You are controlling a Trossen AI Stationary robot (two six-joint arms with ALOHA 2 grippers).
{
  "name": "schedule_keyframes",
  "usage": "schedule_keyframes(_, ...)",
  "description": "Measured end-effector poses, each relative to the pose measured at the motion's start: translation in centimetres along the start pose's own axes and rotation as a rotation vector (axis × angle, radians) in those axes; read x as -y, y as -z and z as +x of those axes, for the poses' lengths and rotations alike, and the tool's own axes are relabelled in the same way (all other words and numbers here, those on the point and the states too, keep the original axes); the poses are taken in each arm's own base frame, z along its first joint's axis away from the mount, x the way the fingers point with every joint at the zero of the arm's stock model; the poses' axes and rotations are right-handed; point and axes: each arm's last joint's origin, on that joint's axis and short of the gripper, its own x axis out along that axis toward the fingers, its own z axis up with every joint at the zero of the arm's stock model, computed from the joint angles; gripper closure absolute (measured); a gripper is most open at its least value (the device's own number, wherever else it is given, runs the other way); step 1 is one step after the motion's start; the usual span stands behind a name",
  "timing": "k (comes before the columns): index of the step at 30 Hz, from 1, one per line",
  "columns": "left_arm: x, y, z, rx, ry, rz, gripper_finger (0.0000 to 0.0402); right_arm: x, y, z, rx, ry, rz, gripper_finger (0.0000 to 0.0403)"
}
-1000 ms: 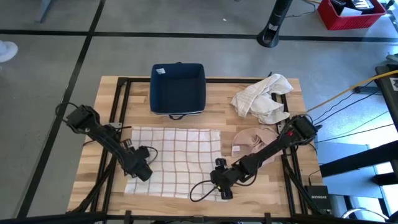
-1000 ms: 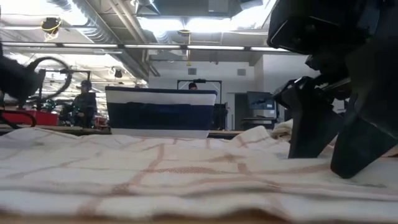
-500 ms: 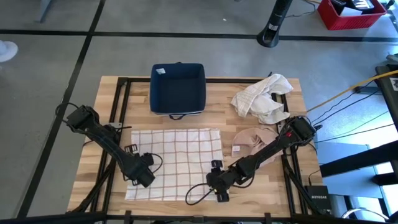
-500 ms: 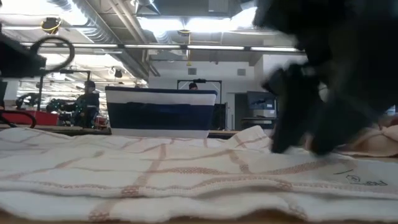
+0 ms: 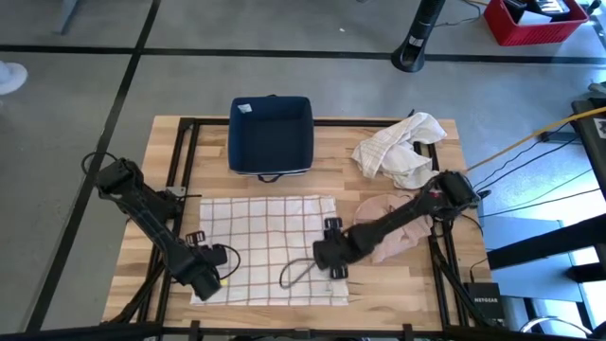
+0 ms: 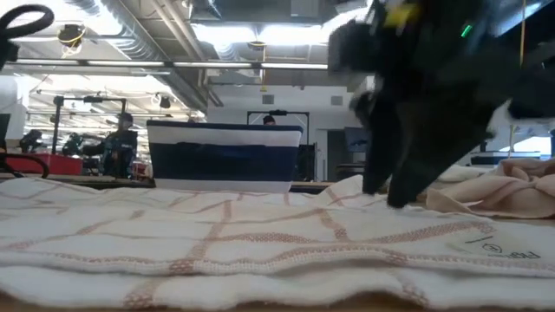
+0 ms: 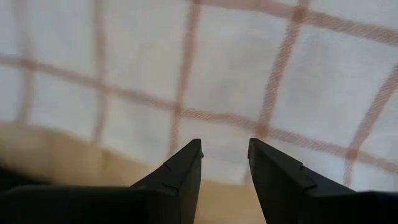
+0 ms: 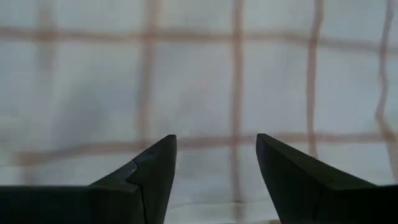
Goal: Fold towel
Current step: Fold the left white patterned towel
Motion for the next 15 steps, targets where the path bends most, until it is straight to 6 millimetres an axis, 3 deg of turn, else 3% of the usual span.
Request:
schedule_keyframes(5,-0.4,1.0,1.9,0.002,0.007,0.006,0.0275,1.8,0.7,1.2,-0.047,-0.085,0.054,0.0178)
schedule_keyframes(15,-0.1,1.7,2.2,-0.040,0.075,0.005,0.0275,1.2,1.8,1.5,-0.097,-0.128,0.111,0.0178)
